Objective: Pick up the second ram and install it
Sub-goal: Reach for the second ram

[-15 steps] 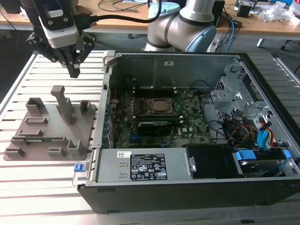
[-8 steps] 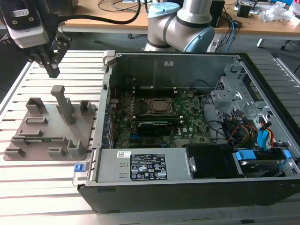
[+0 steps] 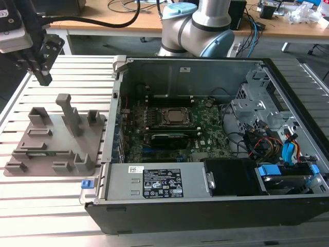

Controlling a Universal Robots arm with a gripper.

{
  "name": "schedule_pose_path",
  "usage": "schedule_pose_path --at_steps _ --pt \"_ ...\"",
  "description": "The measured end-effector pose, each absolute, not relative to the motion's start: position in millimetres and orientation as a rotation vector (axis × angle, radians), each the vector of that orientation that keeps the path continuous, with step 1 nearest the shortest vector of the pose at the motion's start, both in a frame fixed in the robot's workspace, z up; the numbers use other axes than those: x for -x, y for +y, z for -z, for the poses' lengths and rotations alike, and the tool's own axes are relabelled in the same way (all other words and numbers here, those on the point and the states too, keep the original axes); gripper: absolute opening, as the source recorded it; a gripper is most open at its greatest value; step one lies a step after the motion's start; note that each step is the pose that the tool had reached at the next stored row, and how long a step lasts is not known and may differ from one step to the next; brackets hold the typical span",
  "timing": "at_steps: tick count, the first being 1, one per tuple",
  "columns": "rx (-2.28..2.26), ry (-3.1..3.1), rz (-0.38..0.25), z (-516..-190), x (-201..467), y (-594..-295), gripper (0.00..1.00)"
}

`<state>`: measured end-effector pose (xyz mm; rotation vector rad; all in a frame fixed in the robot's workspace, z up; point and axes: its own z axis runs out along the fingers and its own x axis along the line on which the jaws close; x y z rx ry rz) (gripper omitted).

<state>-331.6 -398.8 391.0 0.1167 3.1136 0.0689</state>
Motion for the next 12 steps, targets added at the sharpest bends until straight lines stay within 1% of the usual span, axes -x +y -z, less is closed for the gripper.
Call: schedule_pose_path --at_steps 4,12 --pt "-0.116 3.114 -0.069 -390 376 -399 0.11" --pt "-0.117 3.114 -0.069 -390 377 -399 0.11"
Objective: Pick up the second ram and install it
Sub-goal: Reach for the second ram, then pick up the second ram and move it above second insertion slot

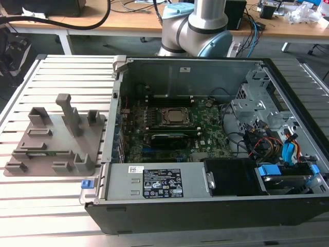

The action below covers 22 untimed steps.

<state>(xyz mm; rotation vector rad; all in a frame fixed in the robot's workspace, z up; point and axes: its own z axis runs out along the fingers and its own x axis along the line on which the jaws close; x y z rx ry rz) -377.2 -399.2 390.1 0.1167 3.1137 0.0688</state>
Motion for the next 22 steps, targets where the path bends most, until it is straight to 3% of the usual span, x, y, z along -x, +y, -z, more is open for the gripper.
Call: schedule_pose_path --at_steps 11,22 --pt "-0.111 3.114 -0.069 -390.1 377.2 -399.3 0.11" --pt "0.25 3.111 -0.072 -390.1 377.2 -399.3 0.11"
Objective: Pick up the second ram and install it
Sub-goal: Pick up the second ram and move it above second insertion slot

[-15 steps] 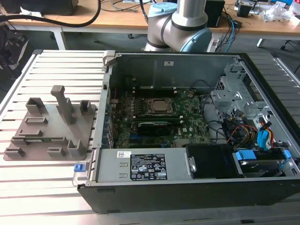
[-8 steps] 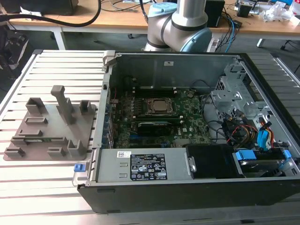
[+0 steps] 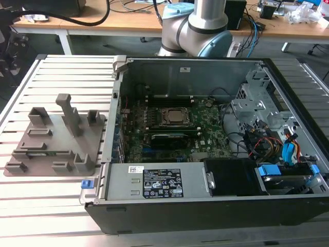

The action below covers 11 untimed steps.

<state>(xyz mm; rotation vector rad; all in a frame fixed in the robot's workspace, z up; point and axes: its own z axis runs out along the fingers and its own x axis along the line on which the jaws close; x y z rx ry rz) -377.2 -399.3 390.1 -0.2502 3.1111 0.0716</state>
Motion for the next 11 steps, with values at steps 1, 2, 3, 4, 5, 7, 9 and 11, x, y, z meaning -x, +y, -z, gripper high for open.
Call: schedule_pose_path --at_steps 1,2,3,4,5,7,9,11 --pt "0.281 3.109 -0.072 -390.1 377.2 -399.3 0.11" --pt "0.305 3.107 -0.072 -390.1 377.2 -399.3 0.11" --pt "0.325 3.105 -0.072 -390.1 377.2 -399.3 0.11" --pt "0.334 3.104 -0.072 -390.1 377.2 -399.3 0.11" --pt "0.342 3.104 -0.073 -390.1 377.2 -399.3 0.11" --pt "0.364 3.102 -0.073 -390.1 377.2 -399.3 0.11" --pt "0.384 3.099 -0.073 -390.1 377.2 -399.3 0.11" --pt "0.407 3.097 -0.073 -390.1 377.2 -399.3 0.11"
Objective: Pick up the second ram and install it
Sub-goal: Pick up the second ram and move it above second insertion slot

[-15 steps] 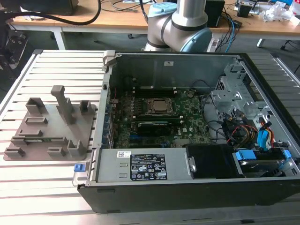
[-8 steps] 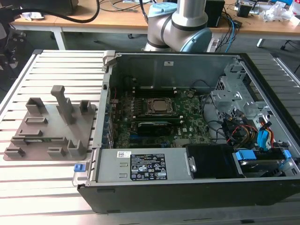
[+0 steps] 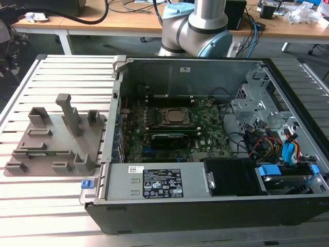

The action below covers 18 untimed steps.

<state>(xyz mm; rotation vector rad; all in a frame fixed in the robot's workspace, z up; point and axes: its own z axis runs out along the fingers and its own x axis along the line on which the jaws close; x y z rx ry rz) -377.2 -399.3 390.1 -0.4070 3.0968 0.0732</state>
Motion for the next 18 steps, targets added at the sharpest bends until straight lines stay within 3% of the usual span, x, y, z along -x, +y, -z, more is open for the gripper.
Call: schedule_pose_path --at_steps 7,18 --pt "0.497 3.085 -0.074 -390.1 377.2 -399.3 0.11" --pt "1.066 2.947 -0.078 -390.1 377.2 -399.3 0.11"
